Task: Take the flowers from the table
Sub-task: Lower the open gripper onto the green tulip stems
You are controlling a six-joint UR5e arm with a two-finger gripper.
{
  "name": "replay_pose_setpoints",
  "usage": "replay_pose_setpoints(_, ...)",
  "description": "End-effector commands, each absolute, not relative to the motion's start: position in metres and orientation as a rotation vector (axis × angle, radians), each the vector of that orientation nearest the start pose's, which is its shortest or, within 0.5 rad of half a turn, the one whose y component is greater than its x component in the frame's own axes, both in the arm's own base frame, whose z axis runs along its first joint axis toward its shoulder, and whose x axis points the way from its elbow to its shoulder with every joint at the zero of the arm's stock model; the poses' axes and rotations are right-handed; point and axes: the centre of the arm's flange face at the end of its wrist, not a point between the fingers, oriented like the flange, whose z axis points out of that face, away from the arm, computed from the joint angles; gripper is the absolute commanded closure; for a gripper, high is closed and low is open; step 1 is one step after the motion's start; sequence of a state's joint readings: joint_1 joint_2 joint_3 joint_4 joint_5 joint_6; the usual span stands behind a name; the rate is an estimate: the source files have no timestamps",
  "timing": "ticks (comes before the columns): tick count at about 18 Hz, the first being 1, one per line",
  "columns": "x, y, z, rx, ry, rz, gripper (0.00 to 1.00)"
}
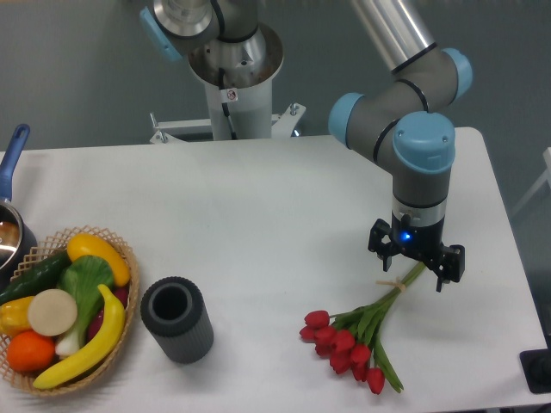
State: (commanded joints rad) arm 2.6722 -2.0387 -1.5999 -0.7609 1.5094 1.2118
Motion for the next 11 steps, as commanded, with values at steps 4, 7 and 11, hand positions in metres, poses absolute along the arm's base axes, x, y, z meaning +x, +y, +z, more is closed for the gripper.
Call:
replay_pose_setpoints(4, -0.525, 0.426, 0.291, -2.920, 0.180, 0.384, 0.00)
replay_pose_setpoints(7, -0.524, 0.431, 0.282, -2.880, 0.178, 0.379, 0.00)
replay_pose_setpoints(11, -0.514, 0.434, 0.258, -2.847, 0.206, 0.343, 0.00)
